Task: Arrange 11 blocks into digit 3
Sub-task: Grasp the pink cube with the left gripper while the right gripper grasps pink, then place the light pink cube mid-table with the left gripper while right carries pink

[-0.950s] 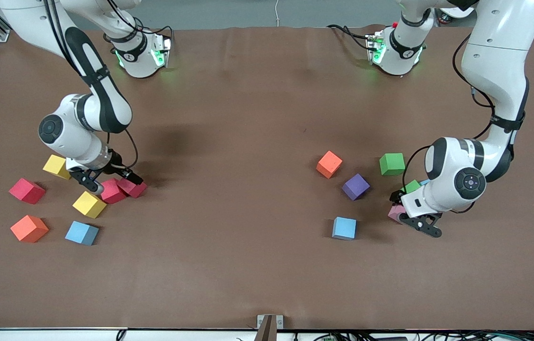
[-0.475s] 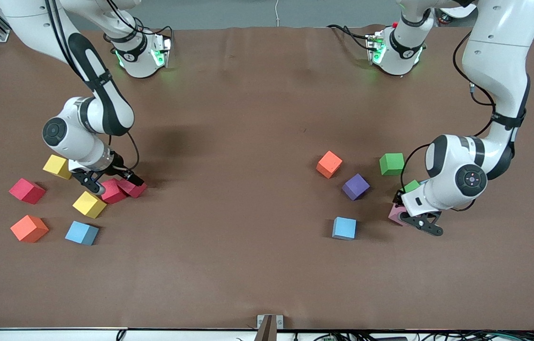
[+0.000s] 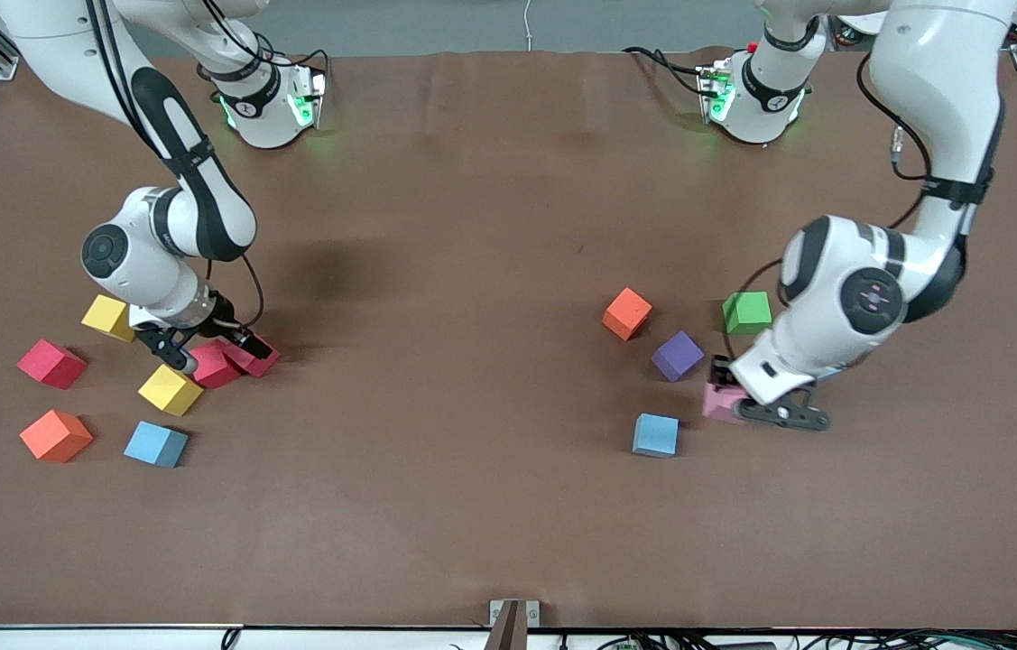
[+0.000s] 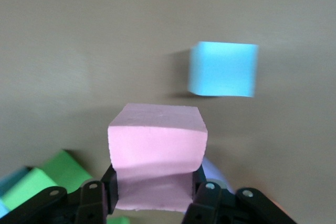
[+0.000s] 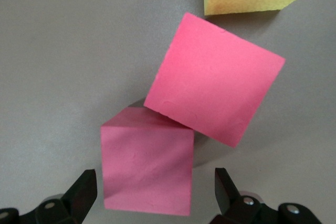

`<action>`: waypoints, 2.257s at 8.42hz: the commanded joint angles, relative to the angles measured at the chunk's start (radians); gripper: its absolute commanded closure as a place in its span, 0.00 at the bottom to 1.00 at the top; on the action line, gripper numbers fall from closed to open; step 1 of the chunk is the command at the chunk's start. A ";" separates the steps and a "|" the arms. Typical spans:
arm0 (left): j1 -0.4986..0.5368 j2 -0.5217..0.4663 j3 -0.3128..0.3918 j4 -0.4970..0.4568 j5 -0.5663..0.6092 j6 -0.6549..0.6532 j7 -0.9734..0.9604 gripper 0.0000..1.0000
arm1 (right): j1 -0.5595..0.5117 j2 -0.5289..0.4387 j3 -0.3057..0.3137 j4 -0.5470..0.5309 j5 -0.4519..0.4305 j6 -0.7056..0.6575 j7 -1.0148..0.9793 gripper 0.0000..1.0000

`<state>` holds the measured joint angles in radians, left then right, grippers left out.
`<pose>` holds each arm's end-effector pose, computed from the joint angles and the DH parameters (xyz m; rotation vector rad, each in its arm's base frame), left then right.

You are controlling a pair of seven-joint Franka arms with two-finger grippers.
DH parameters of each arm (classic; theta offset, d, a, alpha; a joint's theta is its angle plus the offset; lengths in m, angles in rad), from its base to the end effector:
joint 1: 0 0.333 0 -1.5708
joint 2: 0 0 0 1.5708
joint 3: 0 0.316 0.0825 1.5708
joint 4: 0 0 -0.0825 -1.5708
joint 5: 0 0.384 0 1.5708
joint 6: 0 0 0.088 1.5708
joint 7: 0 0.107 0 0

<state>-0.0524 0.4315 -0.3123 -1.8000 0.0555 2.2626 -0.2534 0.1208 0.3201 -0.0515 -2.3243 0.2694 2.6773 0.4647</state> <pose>0.6157 -0.2160 0.3228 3.0397 -0.1756 0.0376 0.5233 0.0274 0.2046 -2.8782 0.9404 -0.0076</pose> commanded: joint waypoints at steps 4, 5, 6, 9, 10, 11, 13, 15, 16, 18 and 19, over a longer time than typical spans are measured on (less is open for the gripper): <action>-0.220 -0.036 -0.146 -0.024 0.058 -0.067 -0.603 0.66 | 0.004 0.022 -0.001 0.032 0.019 0.001 0.011 0.86; -0.303 -0.016 -0.146 -0.018 0.058 -0.066 -0.698 0.66 | 0.010 0.010 0.001 0.049 0.019 -0.005 0.090 0.86; -0.370 0.007 -0.145 -0.012 0.064 -0.066 -0.774 0.66 | 0.031 -0.012 0.002 0.084 0.019 -0.058 0.209 0.89; -0.521 0.091 -0.143 0.005 0.076 -0.066 -0.888 0.66 | 0.129 -0.064 0.002 0.140 0.019 -0.162 0.584 0.94; -0.546 0.120 -0.142 0.022 0.084 -0.063 -0.933 0.66 | 0.173 -0.067 0.002 0.140 0.017 -0.162 0.660 0.94; -0.570 0.166 -0.140 0.056 0.124 -0.060 -0.978 0.66 | 0.207 -0.067 0.002 0.138 0.017 -0.162 0.730 0.94; -0.595 0.203 -0.142 0.051 0.222 -0.009 -1.049 0.66 | 0.258 -0.069 0.001 0.140 0.017 -0.162 0.822 0.94; -0.619 0.228 -0.140 0.039 0.234 0.063 -1.057 0.66 | 0.275 -0.067 0.002 0.140 0.017 -0.162 0.830 0.94; -0.619 0.228 -0.140 0.022 0.251 0.086 -1.058 0.66 | 0.275 -0.067 0.004 0.140 0.017 -0.163 0.831 0.94; -0.621 0.219 -0.142 -0.011 0.293 0.091 -1.072 0.66 | 0.273 -0.065 0.002 0.140 0.017 -0.166 0.859 0.95; -0.621 0.216 -0.142 -0.033 0.293 0.095 -1.083 0.66 | 0.273 -0.065 0.004 0.140 0.017 -0.166 0.912 0.95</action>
<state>-0.6674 0.6638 -0.4595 -1.7931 0.3261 2.3397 -1.3040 0.3884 0.2716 -0.0450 -2.1681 0.2753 2.5142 1.3280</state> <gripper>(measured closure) 0.445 0.410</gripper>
